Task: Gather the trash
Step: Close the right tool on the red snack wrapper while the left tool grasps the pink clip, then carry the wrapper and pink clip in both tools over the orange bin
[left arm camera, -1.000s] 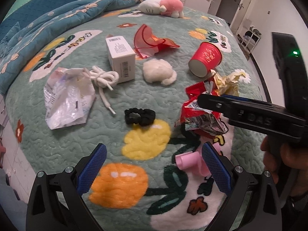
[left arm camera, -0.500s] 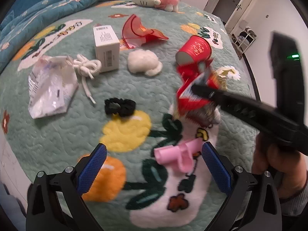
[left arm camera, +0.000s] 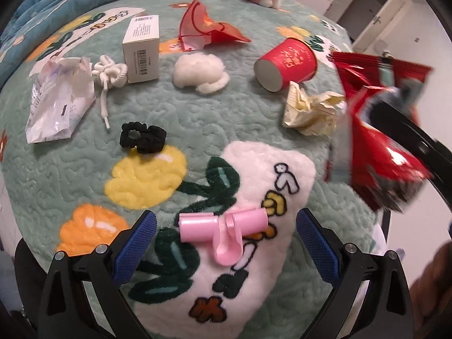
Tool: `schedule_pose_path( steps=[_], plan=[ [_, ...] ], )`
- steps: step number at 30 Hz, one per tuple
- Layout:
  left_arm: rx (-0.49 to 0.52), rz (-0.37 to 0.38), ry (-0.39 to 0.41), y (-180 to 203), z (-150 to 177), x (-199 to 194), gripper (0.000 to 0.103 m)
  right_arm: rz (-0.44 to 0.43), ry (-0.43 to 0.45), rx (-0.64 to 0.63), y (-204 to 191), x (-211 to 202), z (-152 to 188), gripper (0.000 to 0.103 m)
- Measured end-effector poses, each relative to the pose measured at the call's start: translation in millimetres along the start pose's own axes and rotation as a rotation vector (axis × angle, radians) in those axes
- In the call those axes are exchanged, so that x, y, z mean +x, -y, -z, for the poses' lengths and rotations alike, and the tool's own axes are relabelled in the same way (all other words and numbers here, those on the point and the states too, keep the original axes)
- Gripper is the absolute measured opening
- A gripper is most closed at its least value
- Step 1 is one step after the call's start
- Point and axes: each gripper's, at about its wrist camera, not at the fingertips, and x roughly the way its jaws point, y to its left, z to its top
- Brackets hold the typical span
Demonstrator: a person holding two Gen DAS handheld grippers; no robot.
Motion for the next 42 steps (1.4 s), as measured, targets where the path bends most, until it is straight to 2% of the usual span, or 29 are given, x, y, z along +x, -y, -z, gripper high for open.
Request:
schedule_pose_path(
  steps=[8,13,15,18,22,35,42],
  plan=[
    [-0.001,-0.068,-0.028,1,2,19,0.098,-0.021,-0.002,0.02,11,-1,6,0.013],
    [-0.011,-0.075,-0.042,-3,0,25,0.097,-0.024,-0.009,0.025,14,0,7,0.013],
    [-0.003,-0.081,-0.047,-3,0,27,0.09,-0.027,-0.014,0.03,14,1,9,0.013],
    [0.004,-0.084,-0.055,-4,-3,33,0.086,-0.026,-0.02,0.032,13,4,11,0.013],
    [0.024,-0.094,-0.053,-2,-2,33,0.071,-0.024,-0.029,0.031,13,8,14,0.013],
    [0.068,-0.09,-0.035,2,10,18,0.071,-0.021,-0.045,0.037,12,8,27,0.013],
    [0.13,-0.112,0.051,10,16,-19,0.071,-0.021,-0.014,0.023,-1,-13,34,0.013]
  ],
)
